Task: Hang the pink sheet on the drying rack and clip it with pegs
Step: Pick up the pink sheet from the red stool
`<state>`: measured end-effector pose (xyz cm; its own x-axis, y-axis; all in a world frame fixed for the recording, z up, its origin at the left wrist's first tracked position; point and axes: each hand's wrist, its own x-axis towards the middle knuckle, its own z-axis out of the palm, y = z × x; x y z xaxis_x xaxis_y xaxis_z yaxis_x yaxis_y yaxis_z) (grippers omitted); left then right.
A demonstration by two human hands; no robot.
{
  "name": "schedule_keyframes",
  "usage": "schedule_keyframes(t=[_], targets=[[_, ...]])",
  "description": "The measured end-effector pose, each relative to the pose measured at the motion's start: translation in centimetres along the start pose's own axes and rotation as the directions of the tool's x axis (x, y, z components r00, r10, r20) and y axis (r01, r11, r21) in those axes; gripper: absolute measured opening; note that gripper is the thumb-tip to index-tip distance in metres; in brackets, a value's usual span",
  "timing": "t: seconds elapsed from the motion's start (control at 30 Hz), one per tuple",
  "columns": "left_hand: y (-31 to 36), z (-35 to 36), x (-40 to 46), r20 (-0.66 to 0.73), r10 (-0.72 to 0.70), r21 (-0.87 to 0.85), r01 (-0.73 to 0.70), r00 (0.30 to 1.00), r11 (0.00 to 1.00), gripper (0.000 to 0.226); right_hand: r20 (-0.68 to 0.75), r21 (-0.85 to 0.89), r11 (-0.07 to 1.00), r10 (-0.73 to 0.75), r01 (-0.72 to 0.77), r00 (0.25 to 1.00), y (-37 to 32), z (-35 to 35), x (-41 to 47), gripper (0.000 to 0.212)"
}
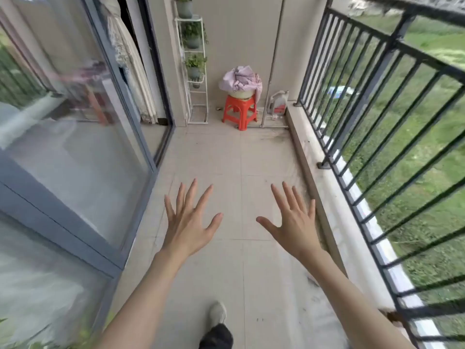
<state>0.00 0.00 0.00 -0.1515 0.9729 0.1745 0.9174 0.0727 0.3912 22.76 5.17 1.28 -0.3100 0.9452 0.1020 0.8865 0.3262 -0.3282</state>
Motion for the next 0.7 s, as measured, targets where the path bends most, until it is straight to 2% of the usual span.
schedule_keyframes(t=[0.13, 0.3, 0.7], targets=[[-3.3, 1.3, 7.3, 0.059, -0.039, 0.002, 0.039, 0.997, 0.999, 0.064, 0.048, 0.002, 0.996, 0.094, -0.094, 0.994, 0.2, 1.6, 7.3, 0.08], [-6.5, 2.8, 15.8, 0.139, -0.067, 0.002, 0.067, 0.988, 0.998, 0.065, 0.07, 0.004, 0.992, 0.125, -0.126, 0.99, 0.1, 2.9, 15.9, 0.079], [-8.7, 8.2, 40.5, 0.191, 0.004, 0.033, -0.011, 0.982, 0.999, 0.065, 0.105, 0.018, 0.989, 0.143, -0.145, 0.984, 4.1, 6.5, 41.1, 0.078]])
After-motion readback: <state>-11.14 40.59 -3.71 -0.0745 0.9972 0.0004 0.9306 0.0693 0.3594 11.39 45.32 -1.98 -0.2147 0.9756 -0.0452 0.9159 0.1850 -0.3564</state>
